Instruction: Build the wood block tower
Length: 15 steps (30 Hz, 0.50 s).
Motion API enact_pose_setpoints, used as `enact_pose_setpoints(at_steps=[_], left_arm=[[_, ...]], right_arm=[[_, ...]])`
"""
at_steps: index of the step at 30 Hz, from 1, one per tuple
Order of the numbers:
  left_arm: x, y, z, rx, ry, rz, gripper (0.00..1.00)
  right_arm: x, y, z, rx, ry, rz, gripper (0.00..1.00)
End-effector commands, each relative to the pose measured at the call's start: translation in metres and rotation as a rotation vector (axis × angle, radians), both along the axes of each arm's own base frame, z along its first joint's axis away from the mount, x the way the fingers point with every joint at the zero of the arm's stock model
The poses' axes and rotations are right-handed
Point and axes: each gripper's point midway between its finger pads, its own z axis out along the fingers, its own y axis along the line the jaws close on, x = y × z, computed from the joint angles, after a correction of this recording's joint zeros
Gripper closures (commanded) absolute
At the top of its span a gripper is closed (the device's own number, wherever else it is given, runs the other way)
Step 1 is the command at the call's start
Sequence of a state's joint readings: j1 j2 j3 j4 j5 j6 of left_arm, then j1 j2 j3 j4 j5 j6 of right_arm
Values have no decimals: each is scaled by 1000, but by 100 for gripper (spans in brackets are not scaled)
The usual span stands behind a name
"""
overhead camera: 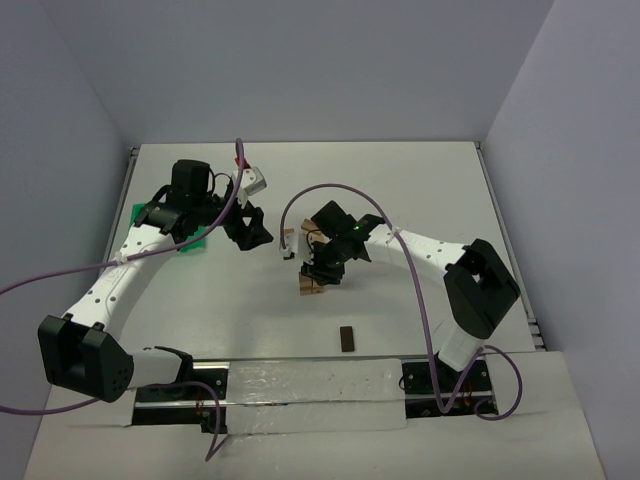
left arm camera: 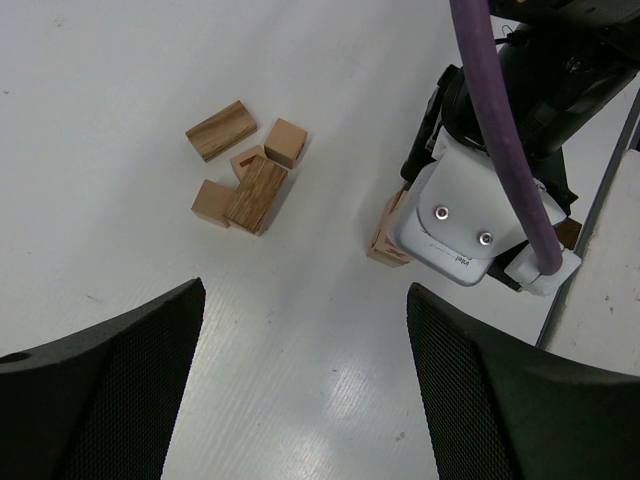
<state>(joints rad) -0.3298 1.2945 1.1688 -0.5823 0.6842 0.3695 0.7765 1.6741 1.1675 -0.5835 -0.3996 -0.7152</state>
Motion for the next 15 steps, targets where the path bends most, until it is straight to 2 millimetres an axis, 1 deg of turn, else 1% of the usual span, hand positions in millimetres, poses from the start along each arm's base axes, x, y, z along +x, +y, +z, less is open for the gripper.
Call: enact_pose_setpoints(at_steps=[1, 15], left_arm=[[6, -2, 9, -25, -33, -3, 12], [6, -3, 10, -27, -31, -7, 12]], right_arm=[[9, 13, 23, 54, -64, 16, 59], [9, 14, 25, 57, -67, 36, 60]])
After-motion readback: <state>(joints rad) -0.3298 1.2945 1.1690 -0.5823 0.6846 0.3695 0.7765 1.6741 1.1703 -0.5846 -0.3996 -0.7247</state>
